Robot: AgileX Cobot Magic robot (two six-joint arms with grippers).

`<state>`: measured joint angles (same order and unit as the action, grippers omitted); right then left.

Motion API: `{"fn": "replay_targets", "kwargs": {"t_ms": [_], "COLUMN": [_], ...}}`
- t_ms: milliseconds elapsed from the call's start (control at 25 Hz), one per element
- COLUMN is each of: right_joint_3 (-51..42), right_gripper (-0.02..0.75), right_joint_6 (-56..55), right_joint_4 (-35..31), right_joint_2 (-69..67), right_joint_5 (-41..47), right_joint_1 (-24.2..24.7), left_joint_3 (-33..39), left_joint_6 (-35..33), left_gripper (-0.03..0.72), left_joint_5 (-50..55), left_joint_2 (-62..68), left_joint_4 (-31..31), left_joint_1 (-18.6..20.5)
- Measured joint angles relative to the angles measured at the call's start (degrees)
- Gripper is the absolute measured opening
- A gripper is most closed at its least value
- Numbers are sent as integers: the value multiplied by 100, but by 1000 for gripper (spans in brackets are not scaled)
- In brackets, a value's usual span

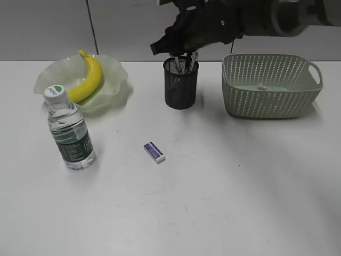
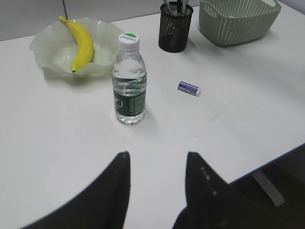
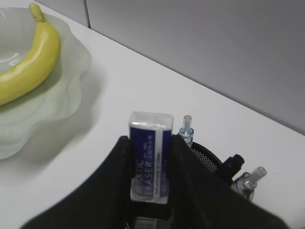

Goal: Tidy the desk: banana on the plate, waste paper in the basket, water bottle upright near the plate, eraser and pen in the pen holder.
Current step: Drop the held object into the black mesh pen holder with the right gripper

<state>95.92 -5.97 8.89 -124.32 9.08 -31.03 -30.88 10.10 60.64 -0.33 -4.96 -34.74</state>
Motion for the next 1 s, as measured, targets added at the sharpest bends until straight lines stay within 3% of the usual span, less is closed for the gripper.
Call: {"fn": "replay_targets", "kwargs": {"t_ms": [360, 800, 1000], "right_joint_3": [-4, -4, -4], "right_gripper": [195, 288, 290], "right_joint_6": [-40, -40, -40], "right_joint_4": [-363, -386, -397], "right_joint_2": [-398, -201, 250], "right_joint_5": [-167, -99, 543], "right_joint_1": [131, 131, 131], "left_joint_3": [0, 0, 0], "left_joint_6": [0, 0, 0], "left_gripper": [293, 293, 293], "left_joint_5": [0, 0, 0], "left_joint_2": [0, 0, 0], "left_joint_4": [-5, -6, -6], "left_joint_1": [0, 0, 0]}}
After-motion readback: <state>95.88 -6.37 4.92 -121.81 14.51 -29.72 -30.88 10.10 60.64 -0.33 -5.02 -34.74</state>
